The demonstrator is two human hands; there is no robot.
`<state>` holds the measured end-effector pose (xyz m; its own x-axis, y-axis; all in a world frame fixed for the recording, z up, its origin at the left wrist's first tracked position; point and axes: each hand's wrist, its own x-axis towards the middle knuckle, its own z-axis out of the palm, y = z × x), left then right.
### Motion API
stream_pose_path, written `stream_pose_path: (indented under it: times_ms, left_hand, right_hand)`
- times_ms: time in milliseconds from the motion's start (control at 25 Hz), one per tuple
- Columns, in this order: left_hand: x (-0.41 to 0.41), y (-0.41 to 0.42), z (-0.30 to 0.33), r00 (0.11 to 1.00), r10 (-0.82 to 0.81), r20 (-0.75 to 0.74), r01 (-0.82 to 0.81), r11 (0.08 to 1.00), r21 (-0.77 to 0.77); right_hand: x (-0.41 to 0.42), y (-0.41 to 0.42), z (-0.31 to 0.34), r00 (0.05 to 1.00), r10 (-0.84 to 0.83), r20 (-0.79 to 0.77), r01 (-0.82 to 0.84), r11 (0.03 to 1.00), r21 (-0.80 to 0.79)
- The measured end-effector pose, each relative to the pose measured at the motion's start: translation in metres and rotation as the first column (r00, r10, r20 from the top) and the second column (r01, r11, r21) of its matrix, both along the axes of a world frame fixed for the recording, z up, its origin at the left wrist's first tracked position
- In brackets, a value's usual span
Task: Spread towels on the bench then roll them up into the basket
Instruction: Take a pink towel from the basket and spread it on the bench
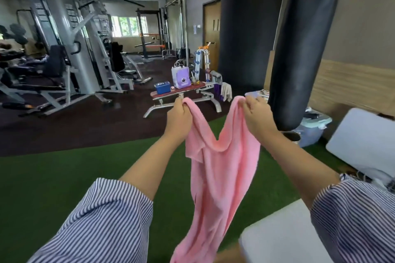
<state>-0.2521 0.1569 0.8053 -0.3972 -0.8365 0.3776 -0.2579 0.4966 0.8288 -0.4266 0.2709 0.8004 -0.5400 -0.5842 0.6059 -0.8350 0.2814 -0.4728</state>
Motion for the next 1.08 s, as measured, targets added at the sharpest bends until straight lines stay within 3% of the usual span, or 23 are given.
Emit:
stream_pose_path:
  times_ms: [200,360,520,760,960,1080]
  left_hand:
    - [-0.071,-0.061,-0.026,0.999,-0.055,-0.003,0.055,0.994,0.092]
    - [-0.150,-0.138,-0.038,0.992,-0.102,-0.072,0.114,0.976,0.185]
    - [-0.225,-0.217,0.006,0.963,-0.205,-0.176,0.214,0.976,0.033]
    - [-0.296,-0.295,0.104,0.854,-0.240,-0.461,0.226,0.970,-0.086]
    - [-0.308,-0.306,0.120,0.836,-0.181,-0.518,0.170,0.983,-0.069]
    - [-0.309,-0.300,0.114,0.894,-0.082,-0.440,0.063,0.996,-0.058]
  right_hand:
    - [-0.049,-0.062,-0.021,0.993,0.042,0.109,-0.038,0.999,-0.037]
    - [-0.123,-0.145,-0.036,0.947,-0.005,0.322,0.023,0.998,-0.052]
    - [-0.209,-0.225,0.004,0.881,-0.110,0.461,0.180,0.977,-0.111]
    - [-0.289,-0.273,0.110,0.962,-0.067,0.264,0.165,0.915,-0.369]
    - [-0.318,-0.257,0.125,0.968,-0.134,0.210,0.210,0.895,-0.394]
    - [-0.332,-0.235,0.119,0.969,-0.209,0.133,0.240,0.926,-0.292]
